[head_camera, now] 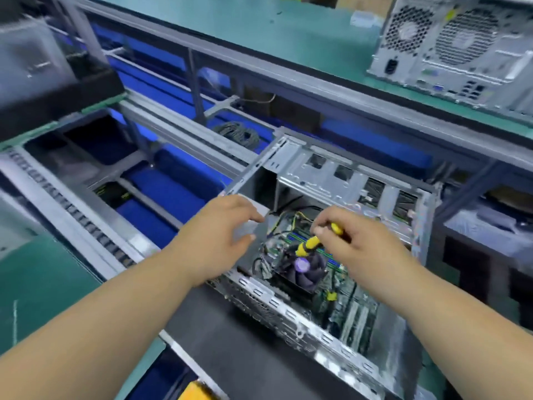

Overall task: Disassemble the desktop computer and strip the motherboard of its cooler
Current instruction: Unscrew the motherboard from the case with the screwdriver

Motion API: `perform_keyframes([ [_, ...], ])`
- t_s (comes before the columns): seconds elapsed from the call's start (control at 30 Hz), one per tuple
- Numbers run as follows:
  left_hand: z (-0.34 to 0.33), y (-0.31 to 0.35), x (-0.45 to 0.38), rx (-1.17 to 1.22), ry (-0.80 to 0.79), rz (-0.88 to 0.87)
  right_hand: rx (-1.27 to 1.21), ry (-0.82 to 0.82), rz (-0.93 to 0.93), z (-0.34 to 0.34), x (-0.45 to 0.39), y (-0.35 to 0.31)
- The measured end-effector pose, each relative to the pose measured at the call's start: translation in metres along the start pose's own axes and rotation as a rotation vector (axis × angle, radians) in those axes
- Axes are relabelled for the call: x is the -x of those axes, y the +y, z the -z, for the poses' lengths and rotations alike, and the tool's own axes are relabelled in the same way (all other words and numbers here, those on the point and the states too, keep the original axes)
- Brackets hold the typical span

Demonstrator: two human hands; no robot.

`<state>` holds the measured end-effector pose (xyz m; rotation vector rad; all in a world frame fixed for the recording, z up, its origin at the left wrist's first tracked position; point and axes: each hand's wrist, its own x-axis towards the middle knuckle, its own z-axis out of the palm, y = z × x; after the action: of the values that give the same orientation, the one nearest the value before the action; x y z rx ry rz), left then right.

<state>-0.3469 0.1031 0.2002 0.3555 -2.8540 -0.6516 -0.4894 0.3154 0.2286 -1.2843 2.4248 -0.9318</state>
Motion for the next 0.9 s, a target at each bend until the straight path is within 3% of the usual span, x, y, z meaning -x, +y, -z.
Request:
perform_keyframes([
  [0.37, -0.024, -0.005, -0.048, -0.056, -0.061, -0.1, 0.056, -0.357, 0.215, -0.045, -0.045, 0.004],
  [0.53, -0.037, -0.011, -0.053, -0.07, -0.042, -0.097, 0.041, -0.42, 0.267, -0.063, -0.054, 0.011],
  [0.7, -0.036, -0.017, -0.055, 0.059, 0.052, -0.029, 0.058, -0.453, 0.295, -0.072, -0.053, 0.015],
  [0.9, -0.037, -0.018, -0.057, 0.054, 0.037, -0.026, 0.108, -0.473, 0.337, -0.076, -0.052, 0.014],
])
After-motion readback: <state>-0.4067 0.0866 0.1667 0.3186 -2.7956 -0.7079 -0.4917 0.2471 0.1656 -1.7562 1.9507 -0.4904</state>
